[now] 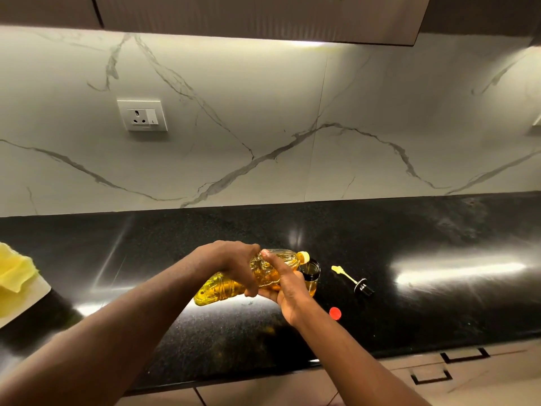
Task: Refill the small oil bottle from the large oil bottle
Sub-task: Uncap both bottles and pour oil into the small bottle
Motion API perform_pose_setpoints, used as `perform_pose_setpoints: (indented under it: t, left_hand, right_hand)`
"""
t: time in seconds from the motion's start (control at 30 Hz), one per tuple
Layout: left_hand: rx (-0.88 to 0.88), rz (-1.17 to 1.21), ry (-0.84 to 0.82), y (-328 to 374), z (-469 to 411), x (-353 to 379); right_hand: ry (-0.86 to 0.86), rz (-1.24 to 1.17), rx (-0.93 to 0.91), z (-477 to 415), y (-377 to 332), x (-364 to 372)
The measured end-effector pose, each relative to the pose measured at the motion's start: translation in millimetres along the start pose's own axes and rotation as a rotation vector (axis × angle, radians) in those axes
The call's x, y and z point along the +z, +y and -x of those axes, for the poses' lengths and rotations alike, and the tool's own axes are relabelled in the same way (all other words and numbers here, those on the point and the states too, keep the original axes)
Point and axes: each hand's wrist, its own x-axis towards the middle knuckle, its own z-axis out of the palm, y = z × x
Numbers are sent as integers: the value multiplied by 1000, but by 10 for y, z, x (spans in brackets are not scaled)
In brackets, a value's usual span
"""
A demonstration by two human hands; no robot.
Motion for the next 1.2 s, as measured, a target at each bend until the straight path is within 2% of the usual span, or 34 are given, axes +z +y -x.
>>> perform_pose_setpoints:
  t: [1.2]
  left_hand:
    - [-38, 38, -37, 39, -58, -31]
  right_hand:
    - [-24, -13, 9, 38, -63, -6]
